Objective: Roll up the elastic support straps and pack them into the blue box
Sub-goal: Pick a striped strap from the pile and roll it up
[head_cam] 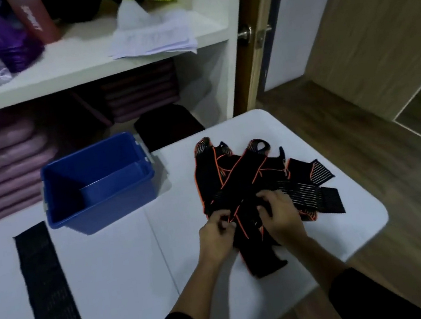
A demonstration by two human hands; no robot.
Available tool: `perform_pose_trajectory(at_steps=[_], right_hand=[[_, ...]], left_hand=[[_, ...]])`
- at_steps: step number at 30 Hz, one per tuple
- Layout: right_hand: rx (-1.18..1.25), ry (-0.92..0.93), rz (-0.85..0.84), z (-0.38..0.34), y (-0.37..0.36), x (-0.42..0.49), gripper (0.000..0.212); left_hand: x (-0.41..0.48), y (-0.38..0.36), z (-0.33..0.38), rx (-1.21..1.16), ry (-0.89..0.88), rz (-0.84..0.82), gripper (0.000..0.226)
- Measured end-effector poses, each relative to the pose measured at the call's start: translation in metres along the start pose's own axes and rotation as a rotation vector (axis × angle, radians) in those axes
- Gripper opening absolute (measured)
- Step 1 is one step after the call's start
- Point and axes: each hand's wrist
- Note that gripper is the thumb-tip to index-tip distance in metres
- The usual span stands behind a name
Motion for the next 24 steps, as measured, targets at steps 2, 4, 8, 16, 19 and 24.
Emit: perform_pose_trajectory(at_steps=[2, 4, 8, 16, 19, 24], right_hand=[[-0.034, 0.019, -0.065, 0.023, 0.011, 0.025, 0.039], [-0.114, 0.024, -0.171, 0.046, 0.015, 0.049, 0.044], [-0.336, 0.073, -0.412, 0.076, 0.016, 0.078, 0.055], [-0.255, 0.159, -0.43, 0.082, 0.03, 0.096, 0.033], [0.034, 0.04, -0.506, 0.077, 0.037, 0.1, 0.021], [0.37, -0.112, -0.53, 0.049, 0.047, 0.112, 0.019]], left_hand=[[0.005, -0.023, 0.016, -0.032, 0.012, -0.047, 0.028], [0.012, -0.044, 0.026, -0.061, 0.03, -0.09, 0.031], [0.022, -0.071, 0.037, -0.086, 0.096, -0.157, 0.037], [0.024, -0.094, 0.041, -0.142, 0.219, -0.199, 0.042], [0.021, -0.098, 0.044, -0.201, 0.249, -0.215, 0.041], [0.019, -0.096, 0.052, -0.378, 0.255, -0.151, 0.044]])
Point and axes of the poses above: each hand's wrist, its own x-axis towards the middle knuckle, its own y-axis out of the back of the hand, z = x × y, and after that the axes turned 9 degrees about z, right-handed
